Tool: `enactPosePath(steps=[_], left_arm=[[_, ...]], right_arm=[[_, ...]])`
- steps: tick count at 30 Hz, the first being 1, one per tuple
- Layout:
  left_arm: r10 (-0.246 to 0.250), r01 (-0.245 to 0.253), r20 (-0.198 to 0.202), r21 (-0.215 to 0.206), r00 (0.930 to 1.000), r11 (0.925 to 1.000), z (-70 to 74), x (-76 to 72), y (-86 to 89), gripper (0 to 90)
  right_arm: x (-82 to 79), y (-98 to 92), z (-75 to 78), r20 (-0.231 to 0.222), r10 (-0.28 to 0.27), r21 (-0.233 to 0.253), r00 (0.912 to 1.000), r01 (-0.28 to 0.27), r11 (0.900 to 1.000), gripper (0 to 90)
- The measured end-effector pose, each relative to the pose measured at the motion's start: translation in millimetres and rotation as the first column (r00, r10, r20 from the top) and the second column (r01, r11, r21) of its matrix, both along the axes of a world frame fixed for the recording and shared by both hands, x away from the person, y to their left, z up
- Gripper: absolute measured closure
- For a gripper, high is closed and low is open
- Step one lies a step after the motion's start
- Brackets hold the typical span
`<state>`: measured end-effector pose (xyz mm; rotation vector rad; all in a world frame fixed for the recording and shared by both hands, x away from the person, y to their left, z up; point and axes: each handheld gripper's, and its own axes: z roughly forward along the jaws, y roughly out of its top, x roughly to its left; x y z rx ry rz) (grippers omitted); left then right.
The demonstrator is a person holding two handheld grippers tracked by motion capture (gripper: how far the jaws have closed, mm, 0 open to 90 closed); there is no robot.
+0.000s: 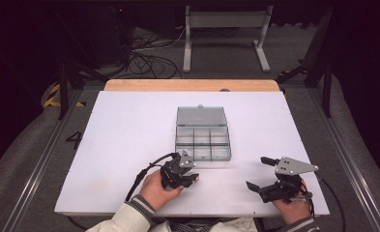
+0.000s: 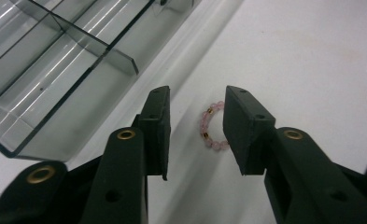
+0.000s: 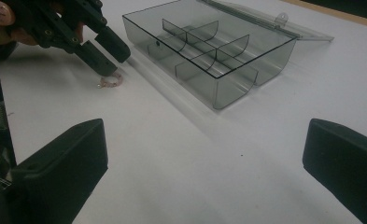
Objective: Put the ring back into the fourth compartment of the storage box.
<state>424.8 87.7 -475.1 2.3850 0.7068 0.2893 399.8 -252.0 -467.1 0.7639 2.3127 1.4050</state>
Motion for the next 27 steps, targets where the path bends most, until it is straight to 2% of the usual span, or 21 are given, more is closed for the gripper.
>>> enactPosePath(steps=[6,11,22,27], left_arm=[[-0.024,0.024,-0.011,0.023,0.9996,0.9994,-1.0,1.2,-2.8,71.7],[-0.026,0.026,-0.015,0.043,0.9996,0.9987,-2.1,1.2,-4.9,77.4],[-0.038,0.039,-0.025,0.052,0.999,0.9979,-1.7,1.2,-6.8,85.7],[-0.039,0.04,-0.019,0.059,0.9991,0.9975,-1.4,0.7,-7.8,86.2]], right_arm=[[-0.1,0.1,0.0,0.0,0.002,-0.001,1.0,-0.002,1.0,0.6],[0.0,0.0,-0.1,0.0,0.002,-0.001,1.0,-0.002,1.0,0.6],[-0.2,0.2,0.0,0.0,0.003,-0.002,1.0,-0.003,1.0,0.7],[-0.1,0.1,-0.1,0.0,0.004,-0.002,1.0,-0.004,1.0,0.7]])
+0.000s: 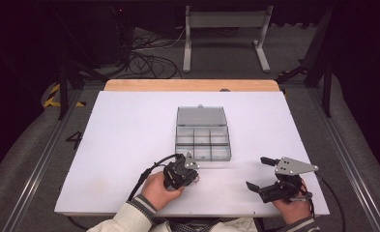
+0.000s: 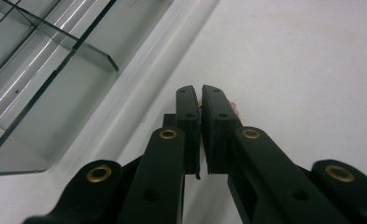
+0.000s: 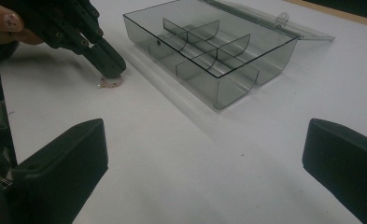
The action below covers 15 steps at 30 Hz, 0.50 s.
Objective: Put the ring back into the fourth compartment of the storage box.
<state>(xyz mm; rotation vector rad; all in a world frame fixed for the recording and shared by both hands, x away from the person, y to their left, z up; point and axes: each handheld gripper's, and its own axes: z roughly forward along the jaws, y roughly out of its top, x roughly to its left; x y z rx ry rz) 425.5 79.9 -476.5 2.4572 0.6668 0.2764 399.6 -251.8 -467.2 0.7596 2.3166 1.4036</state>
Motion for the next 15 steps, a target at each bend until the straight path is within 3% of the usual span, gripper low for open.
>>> enactPosePath(steps=[15], left_arm=[[0.006,-0.004,0.066,-0.034,0.9978,0.9994,13.1,-5.2,2.9,86.4]], right_arm=[[0.0,0.1,-0.1,0.0,0.001,0.0,1.0,-0.001,1.0,0.7]])
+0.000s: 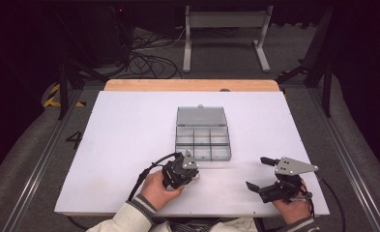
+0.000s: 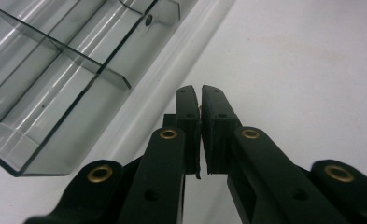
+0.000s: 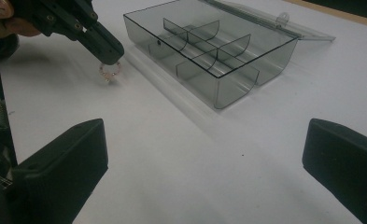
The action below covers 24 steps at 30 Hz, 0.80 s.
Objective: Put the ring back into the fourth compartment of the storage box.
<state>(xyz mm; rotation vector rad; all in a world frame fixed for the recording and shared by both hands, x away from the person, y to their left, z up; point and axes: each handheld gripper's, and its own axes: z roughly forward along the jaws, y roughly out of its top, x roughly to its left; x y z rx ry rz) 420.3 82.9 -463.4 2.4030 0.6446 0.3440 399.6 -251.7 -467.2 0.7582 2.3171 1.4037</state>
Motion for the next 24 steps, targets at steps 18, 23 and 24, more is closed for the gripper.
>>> enactPosePath(steps=[18,23,24], left_arm=[[0.018,-0.014,0.06,-0.055,0.998,0.9984,28.7,-2.5,8.2,86.3],[0.026,-0.022,0.066,-0.068,0.9975,0.9974,33.5,-2.4,11.7,86.4],[0.029,-0.024,0.068,-0.073,0.9973,0.997,34.3,-2.8,12.1,86.3]], right_arm=[[0.2,0.0,-0.3,-0.002,-0.002,0.001,1.0,0.002,1.0,0.7],[0.4,0.1,-0.3,-0.002,-0.002,0.0,1.0,0.002,1.0,0.7],[0.4,0.1,-0.4,-0.003,-0.001,0.0,1.0,0.001,1.0,0.7]])
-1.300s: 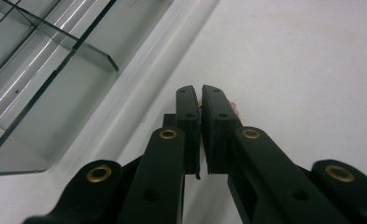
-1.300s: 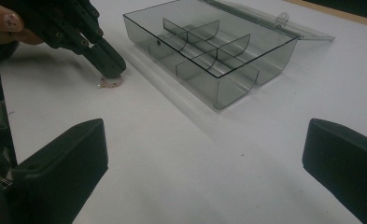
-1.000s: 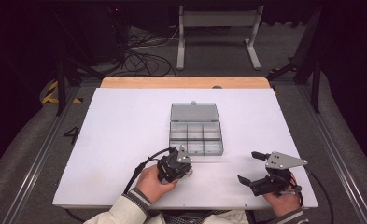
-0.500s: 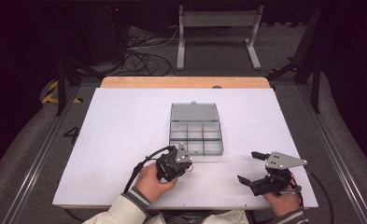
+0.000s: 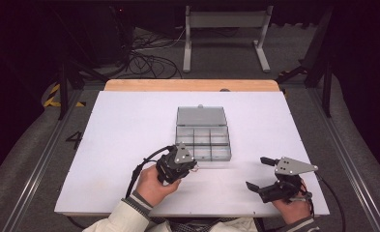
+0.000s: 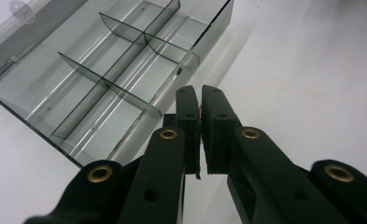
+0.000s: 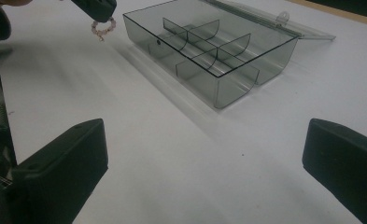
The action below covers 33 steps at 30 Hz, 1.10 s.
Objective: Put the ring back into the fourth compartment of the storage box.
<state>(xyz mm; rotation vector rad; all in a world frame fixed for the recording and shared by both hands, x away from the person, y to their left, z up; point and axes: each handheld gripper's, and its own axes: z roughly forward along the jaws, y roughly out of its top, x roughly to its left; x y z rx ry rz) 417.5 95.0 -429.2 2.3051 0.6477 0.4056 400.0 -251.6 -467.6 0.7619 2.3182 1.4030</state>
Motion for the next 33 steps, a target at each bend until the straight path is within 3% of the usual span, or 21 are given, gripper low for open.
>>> enactPosePath(steps=[33], left_arm=[[0.023,-0.021,0.047,-0.037,0.9986,0.9991,17.7,2.0,9.9,86.3]], right_arm=[[0.0,0.2,-0.2,-0.001,0.001,-0.004,1.0,-0.001,1.0,0.7]])
